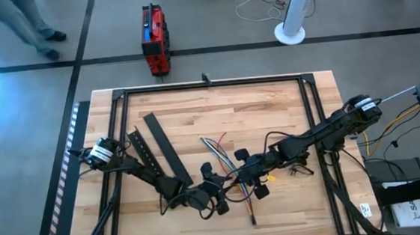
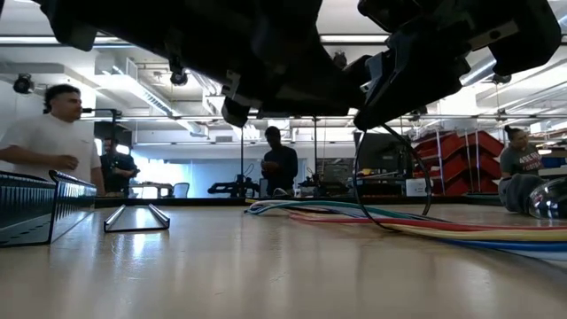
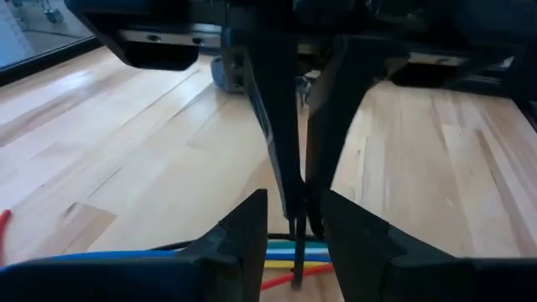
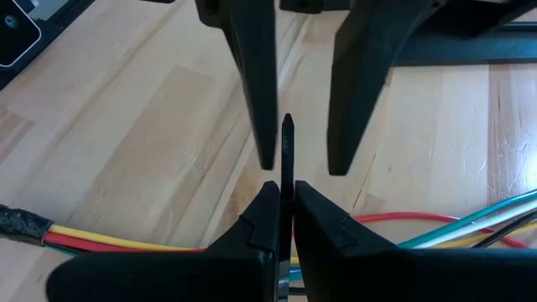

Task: Ziptie cables
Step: Wrap the cable wires with the black zip tie

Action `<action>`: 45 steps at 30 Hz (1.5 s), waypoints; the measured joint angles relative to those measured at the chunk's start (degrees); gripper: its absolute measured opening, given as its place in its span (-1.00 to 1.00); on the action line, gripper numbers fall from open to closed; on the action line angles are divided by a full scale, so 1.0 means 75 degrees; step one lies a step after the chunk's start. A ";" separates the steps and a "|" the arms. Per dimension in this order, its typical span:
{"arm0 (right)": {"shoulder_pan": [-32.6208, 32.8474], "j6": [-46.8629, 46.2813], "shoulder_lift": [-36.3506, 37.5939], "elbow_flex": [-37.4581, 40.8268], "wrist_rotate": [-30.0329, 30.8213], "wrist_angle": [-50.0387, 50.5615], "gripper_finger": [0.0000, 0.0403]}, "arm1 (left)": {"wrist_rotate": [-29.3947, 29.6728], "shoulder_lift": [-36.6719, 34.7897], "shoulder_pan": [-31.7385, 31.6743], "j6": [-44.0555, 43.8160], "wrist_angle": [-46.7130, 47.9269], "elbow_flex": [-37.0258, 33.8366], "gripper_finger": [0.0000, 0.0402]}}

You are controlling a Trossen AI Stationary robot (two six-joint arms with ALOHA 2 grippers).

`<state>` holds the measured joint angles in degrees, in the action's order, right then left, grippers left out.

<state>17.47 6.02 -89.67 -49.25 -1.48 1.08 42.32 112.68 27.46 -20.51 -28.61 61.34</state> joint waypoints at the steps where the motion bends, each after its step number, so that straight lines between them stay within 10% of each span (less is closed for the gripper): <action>1: 0.0000 0.0000 0.0002 0.0000 0.0000 0.0002 -0.96 | -0.0028 0.0000 -0.0014 -0.0003 -0.0016 0.0000 -0.50; 24: 0.0000 0.0000 0.0003 0.0000 0.0011 0.0036 -0.96 | -0.0431 0.0062 -0.0218 -0.0748 0.0132 -0.0005 -0.52; 45: 0.0000 -0.0011 0.0000 0.0000 -0.0002 0.0153 -0.96 | -0.0602 0.0248 -0.0233 -0.0504 -0.0392 -0.0017 -0.99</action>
<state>17.47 5.94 -89.67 -49.25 -1.49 2.23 37.80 114.54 25.71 -24.29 -31.55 61.21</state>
